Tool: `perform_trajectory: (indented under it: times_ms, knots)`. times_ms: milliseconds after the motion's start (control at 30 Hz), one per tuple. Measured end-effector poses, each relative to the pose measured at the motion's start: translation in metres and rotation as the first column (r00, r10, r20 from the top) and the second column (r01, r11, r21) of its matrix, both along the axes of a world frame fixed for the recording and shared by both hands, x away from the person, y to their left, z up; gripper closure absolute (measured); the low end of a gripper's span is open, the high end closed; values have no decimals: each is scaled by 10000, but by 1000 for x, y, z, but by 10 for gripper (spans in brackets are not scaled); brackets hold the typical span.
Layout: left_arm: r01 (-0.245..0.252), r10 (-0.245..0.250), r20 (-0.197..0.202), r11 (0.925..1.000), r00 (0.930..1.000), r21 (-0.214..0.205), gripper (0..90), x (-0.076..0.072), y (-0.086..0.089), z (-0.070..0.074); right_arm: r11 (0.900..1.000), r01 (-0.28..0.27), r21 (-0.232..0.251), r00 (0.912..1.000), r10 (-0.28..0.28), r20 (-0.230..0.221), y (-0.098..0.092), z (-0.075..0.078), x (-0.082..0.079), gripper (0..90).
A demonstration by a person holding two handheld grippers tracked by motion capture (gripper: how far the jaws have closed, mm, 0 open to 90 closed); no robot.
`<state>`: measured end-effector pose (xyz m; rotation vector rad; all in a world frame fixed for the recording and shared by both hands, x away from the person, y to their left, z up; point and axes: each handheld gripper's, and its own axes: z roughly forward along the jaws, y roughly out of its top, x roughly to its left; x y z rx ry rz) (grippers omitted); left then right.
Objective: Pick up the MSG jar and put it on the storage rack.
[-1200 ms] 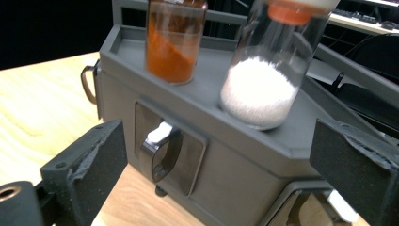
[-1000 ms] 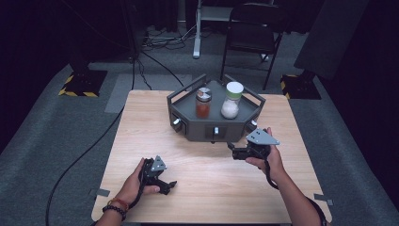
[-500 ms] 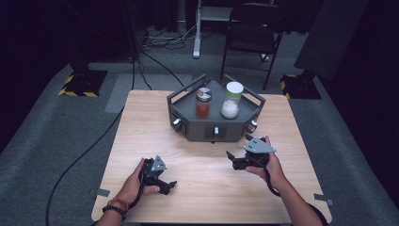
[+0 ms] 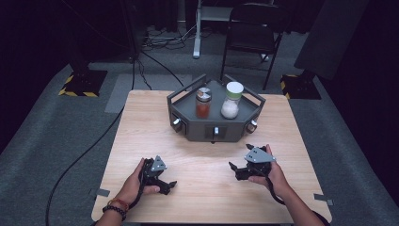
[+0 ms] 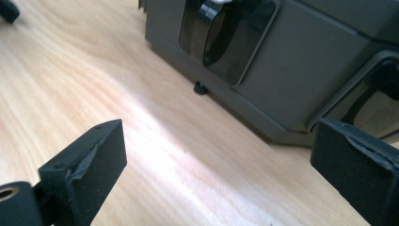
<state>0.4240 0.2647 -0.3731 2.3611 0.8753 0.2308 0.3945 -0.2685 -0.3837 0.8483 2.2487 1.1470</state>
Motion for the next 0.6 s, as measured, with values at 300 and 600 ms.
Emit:
perform_trajectory:
  times_ms: [300,600]
  knots:
    - [3,-3,-3,10000,10000,-1,2,0,0,0,9973,-642,-358,9975,631,-313,-13,-4,-9,37]
    - [8,-8,-1,10000,10000,0,2,0,0,0,9955,-860,-406,9951,838,-530,-24,-10,-15,37]
